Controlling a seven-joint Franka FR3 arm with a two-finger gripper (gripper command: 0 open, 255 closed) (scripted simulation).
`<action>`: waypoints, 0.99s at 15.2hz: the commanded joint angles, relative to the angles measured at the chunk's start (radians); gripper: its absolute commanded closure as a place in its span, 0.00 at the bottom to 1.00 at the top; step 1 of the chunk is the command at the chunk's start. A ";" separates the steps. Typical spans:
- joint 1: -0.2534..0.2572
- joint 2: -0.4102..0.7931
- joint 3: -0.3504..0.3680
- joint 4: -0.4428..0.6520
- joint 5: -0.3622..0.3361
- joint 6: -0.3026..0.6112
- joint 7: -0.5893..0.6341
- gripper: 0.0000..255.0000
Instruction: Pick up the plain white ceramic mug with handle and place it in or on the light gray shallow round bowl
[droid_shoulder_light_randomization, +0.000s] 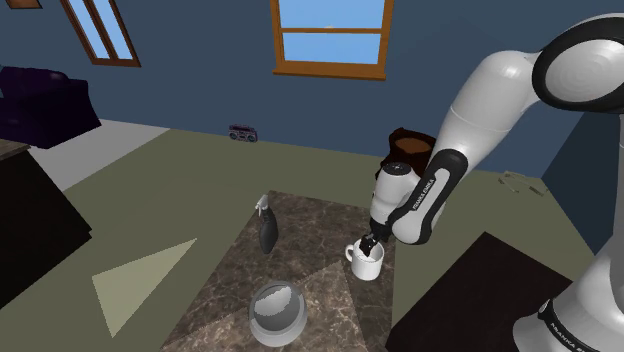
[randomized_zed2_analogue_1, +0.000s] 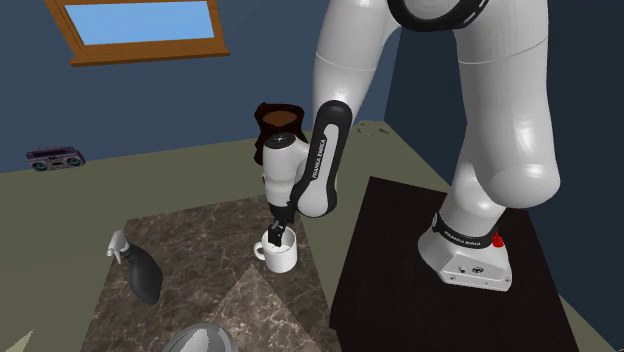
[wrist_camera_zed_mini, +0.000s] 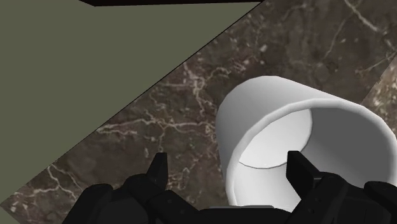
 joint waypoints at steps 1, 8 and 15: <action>0.000 0.000 0.000 0.000 0.000 0.000 0.000 0.00; 0.000 0.000 0.000 0.000 0.000 0.000 0.000 1.00; -0.014 -0.050 0.015 -0.015 0.009 -0.036 -0.007 1.00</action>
